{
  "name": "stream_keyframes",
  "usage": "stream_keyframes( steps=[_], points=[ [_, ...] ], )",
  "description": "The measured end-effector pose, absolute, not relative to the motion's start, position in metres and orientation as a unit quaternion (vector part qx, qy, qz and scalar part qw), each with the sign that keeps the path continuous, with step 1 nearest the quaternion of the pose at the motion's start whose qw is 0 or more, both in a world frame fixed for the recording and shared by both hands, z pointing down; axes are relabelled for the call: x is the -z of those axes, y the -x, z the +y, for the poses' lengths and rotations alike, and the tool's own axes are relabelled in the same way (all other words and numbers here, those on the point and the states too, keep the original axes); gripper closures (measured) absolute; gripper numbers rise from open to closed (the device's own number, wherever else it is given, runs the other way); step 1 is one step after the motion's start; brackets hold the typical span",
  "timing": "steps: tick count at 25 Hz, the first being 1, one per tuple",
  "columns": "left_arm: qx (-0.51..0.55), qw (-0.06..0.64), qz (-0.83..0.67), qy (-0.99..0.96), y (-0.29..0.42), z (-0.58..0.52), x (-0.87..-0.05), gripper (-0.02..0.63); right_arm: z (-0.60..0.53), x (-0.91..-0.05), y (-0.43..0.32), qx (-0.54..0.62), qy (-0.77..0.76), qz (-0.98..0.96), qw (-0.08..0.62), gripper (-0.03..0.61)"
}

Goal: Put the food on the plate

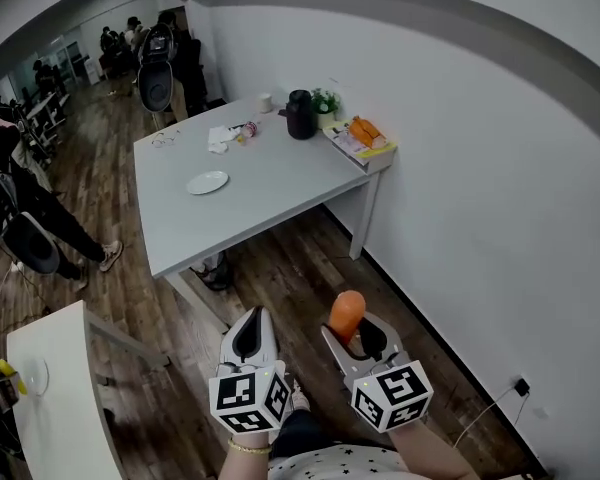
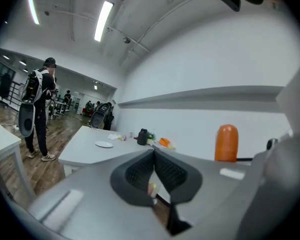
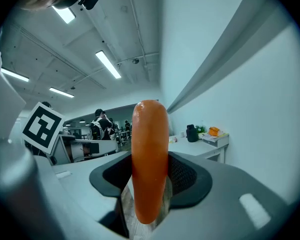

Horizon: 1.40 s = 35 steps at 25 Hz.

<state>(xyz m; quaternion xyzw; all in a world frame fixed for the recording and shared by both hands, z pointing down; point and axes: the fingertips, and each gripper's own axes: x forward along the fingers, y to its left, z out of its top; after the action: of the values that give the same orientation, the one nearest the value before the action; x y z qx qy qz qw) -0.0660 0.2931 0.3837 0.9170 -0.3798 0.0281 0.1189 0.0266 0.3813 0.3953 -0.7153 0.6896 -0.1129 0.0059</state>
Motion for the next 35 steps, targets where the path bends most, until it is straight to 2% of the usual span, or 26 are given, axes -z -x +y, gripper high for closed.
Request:
stream_keyframes(
  steps=[16, 35],
  points=[
    [-0.028, 0.097, -0.425, -0.900, 0.078, 0.041, -0.377, 0.606, 0.104, -0.379, -0.019, 0.093, 0.660, 0.746, -0.008, 0.364],
    [-0.026, 0.106, -0.473, -0.874, 0.085, -0.113, -0.415, 0.606, -0.090, -0.414, -0.038, 0.100, 0.595, 0.795, -0.062, 0.364]
  ],
)
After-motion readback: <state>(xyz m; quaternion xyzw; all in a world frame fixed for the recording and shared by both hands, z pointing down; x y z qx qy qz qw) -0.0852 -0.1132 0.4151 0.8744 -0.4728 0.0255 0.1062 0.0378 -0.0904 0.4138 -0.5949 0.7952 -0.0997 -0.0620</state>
